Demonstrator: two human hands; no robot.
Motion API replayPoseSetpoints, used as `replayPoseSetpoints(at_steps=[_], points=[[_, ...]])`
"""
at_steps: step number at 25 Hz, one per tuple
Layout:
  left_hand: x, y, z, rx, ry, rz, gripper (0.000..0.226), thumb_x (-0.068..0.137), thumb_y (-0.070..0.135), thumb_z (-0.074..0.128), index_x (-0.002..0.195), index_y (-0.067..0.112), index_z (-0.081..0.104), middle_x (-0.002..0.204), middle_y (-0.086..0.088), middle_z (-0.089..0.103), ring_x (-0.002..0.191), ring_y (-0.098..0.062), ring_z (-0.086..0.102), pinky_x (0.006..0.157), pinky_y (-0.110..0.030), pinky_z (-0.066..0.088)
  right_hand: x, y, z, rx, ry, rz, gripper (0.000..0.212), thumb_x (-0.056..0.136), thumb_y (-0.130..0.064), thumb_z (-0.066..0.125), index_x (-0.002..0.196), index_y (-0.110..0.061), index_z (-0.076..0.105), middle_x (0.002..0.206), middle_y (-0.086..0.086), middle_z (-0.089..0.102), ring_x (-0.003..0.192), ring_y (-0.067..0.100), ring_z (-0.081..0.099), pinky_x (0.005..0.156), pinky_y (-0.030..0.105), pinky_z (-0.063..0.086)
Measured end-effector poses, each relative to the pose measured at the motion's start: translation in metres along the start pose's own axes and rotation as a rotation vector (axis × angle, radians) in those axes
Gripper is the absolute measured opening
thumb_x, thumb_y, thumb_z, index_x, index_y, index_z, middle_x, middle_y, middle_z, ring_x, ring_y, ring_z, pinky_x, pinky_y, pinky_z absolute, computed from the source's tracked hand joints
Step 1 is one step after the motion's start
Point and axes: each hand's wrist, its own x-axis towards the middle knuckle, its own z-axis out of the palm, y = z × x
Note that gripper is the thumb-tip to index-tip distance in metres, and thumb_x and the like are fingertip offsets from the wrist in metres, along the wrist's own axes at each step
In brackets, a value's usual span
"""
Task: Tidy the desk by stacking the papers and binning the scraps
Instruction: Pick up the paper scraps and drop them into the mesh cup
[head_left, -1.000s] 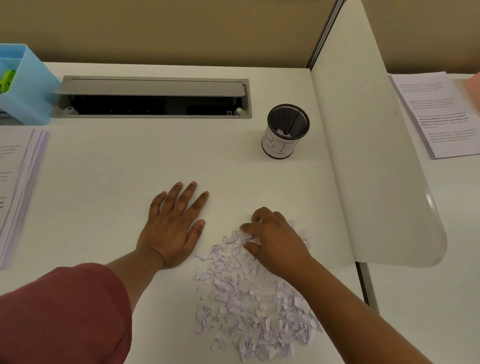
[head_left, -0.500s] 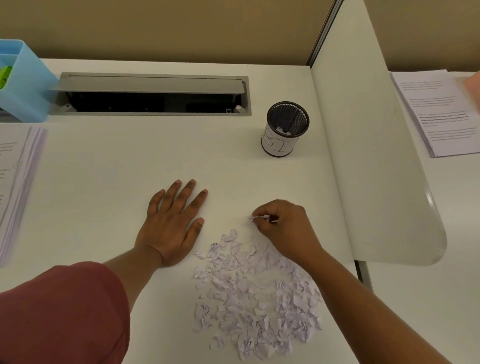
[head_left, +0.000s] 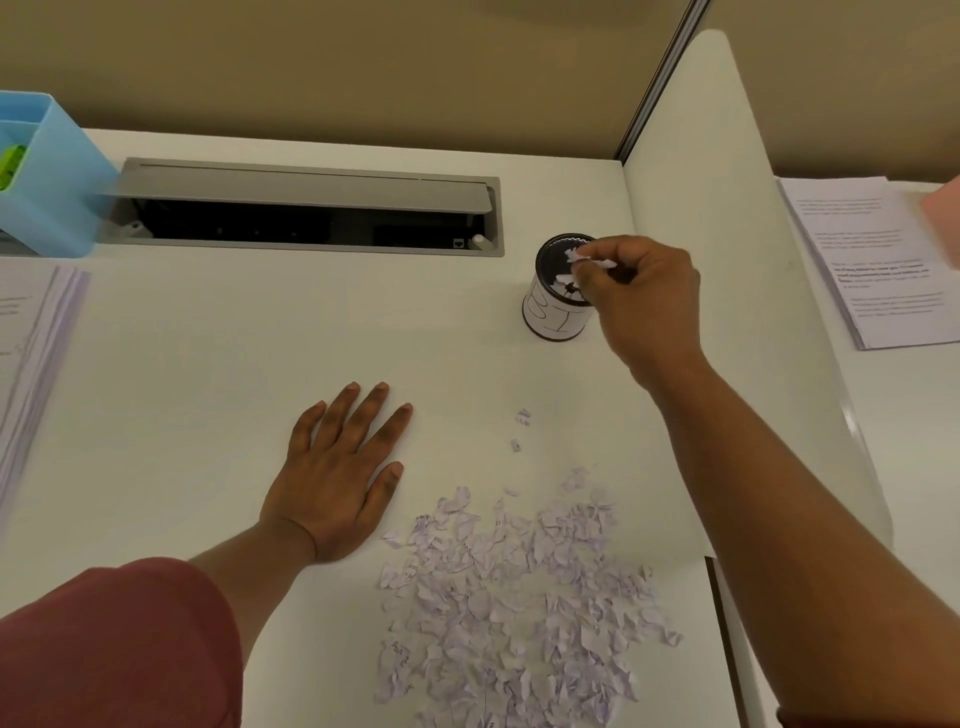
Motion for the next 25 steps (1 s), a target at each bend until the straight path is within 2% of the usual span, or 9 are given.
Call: replayPoseSetpoints(at_steps=[3,7,10,15,18,20,22,23,25], points=[[0.0,0.0,0.0,-0.008,0.001,0.003,0.062,0.103,0.049,0.017,0.162,0.033,0.01,0.171,0.0,0.006,0.157,-0.023,0.001,0.124,-0.052,0.013,0.017,0.002,0.002,-0.124,0.003,-0.037,0.017,0.094,-0.014,0.065,0.103,-0.018,0.079,0.094,-0.006,0.073,0.087,0.01,0.068,0.083,0.022,0.056],[0.0,0.0,0.0,-0.006,0.0,0.003,0.062,0.103,0.049,0.017,0.162,0.032,0.011,0.171,0.0,0.007,0.157,-0.024,0.001,0.123,-0.052,0.014,0.026,0.01,0.005,-0.25,-0.023,-0.073,0.025,0.099,-0.011,0.056,0.116,-0.011,0.075,0.114,0.005,0.074,0.102,0.018,0.067,0.096,0.028,0.052],[0.0,0.0,0.0,-0.003,0.003,0.003,0.062,0.103,0.048,0.018,0.162,0.032,0.011,0.171,0.0,0.008,0.157,-0.024,0.002,0.124,-0.052,0.013,0.027,0.014,0.005,-0.326,-0.057,-0.095,0.029,0.101,-0.01,0.05,0.122,-0.012,0.071,0.12,0.006,0.072,0.111,0.024,0.065,0.096,0.03,0.05],[0.0,0.001,-0.001,-0.006,0.004,0.005,0.062,0.103,0.048,0.017,0.162,0.032,0.012,0.171,0.0,0.008,0.157,-0.023,0.002,0.124,-0.051,0.012,0.029,0.019,0.005,-0.426,-0.084,-0.143,0.026,0.099,-0.007,0.052,0.122,-0.011,0.065,0.117,0.009,0.072,0.105,0.028,0.065,0.086,0.025,0.046],[0.0,0.0,-0.002,0.001,0.005,0.002,0.062,0.103,0.049,0.017,0.162,0.033,0.011,0.171,0.0,0.008,0.157,-0.023,0.002,0.124,-0.05,0.011,0.024,0.018,0.004,-0.437,-0.029,-0.186,0.017,0.098,-0.005,0.047,0.1,-0.011,0.063,0.096,0.008,0.072,0.083,0.027,0.062,0.073,0.026,0.046],[0.0,0.001,-0.002,0.0,0.004,0.004,0.062,0.103,0.049,0.017,0.162,0.032,0.011,0.171,0.0,0.008,0.157,-0.023,0.002,0.124,-0.05,0.011,0.015,0.013,0.004,-0.353,0.064,-0.244,0.019,0.095,-0.005,0.048,0.097,-0.013,0.065,0.088,0.004,0.07,0.078,0.024,0.06,0.075,0.032,0.051],[0.001,0.0,-0.002,-0.003,0.001,0.002,0.062,0.103,0.049,0.016,0.162,0.033,0.011,0.171,0.001,0.007,0.157,-0.023,0.001,0.124,-0.051,0.012,-0.002,0.011,0.007,-0.283,0.113,-0.31,0.019,0.093,-0.007,0.055,0.098,-0.014,0.071,0.088,0.001,0.071,0.079,0.019,0.063,0.076,0.029,0.051],[0.001,0.0,-0.002,-0.001,-0.002,0.001,0.062,0.103,0.049,0.016,0.162,0.033,0.01,0.171,0.001,0.007,0.157,-0.023,0.001,0.124,-0.051,0.013,-0.014,0.015,0.01,-0.281,0.089,-0.339,0.017,0.092,-0.007,0.058,0.096,-0.015,0.073,0.088,0.0,0.072,0.078,0.019,0.064,0.075,0.029,0.052],[0.0,0.001,-0.001,0.007,-0.002,0.001,0.061,0.103,0.049,0.015,0.162,0.033,0.01,0.171,0.001,0.006,0.157,-0.024,0.001,0.124,-0.051,0.013,-0.036,0.029,0.018,-0.334,-0.08,-0.348,0.017,0.091,-0.008,0.063,0.099,-0.015,0.076,0.092,0.003,0.074,0.079,0.021,0.067,0.076,0.033,0.055]])
